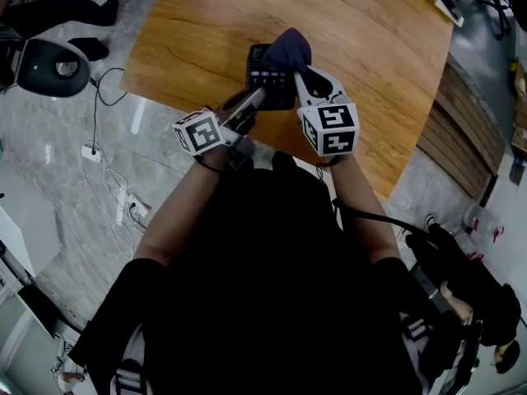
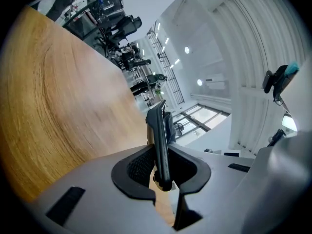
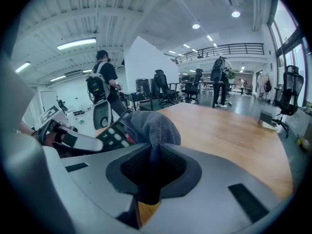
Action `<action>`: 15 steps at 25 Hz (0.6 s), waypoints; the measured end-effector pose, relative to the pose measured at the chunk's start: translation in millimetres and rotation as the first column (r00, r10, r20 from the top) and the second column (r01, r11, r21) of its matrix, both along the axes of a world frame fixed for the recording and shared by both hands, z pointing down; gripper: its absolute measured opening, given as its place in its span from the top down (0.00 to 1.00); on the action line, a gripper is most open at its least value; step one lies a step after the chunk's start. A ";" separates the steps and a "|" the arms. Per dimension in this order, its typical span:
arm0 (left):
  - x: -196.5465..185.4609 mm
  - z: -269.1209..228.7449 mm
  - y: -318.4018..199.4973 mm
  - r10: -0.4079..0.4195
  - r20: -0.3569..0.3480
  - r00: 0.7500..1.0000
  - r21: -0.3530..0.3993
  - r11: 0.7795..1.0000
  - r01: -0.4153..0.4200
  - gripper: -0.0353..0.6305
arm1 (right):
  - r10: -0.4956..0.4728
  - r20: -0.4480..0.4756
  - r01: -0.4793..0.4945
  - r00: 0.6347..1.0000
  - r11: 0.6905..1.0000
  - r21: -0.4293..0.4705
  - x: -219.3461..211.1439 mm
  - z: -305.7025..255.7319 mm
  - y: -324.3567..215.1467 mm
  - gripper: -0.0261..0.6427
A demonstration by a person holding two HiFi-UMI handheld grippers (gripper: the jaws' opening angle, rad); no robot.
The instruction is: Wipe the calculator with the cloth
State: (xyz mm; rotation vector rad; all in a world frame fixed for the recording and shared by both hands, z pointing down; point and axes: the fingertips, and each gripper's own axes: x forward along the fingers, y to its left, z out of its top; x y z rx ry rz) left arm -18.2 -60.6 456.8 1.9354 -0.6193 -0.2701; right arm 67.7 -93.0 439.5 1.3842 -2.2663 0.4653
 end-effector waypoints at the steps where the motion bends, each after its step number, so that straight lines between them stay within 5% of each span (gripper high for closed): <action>1: -1.5 -2.5 -1.1 -0.006 -0.013 1.000 0.002 1.000 0.006 0.84 | 0.031 -0.010 -0.031 0.999 1.000 -0.007 11.3 3.4 -2.2 0.89; 6: -7.4 -16.0 -7.0 -0.024 -0.069 0.997 0.017 1.000 0.025 0.84 | 0.081 0.037 -0.080 0.996 0.996 -0.033 38.0 14.0 -1.9 0.89; 15: -20.4 -34.7 -23.1 -0.125 -0.237 0.963 -0.080 0.991 0.109 0.84 | -0.106 0.220 0.103 0.970 0.994 0.024 -6.1 10.0 22.7 0.89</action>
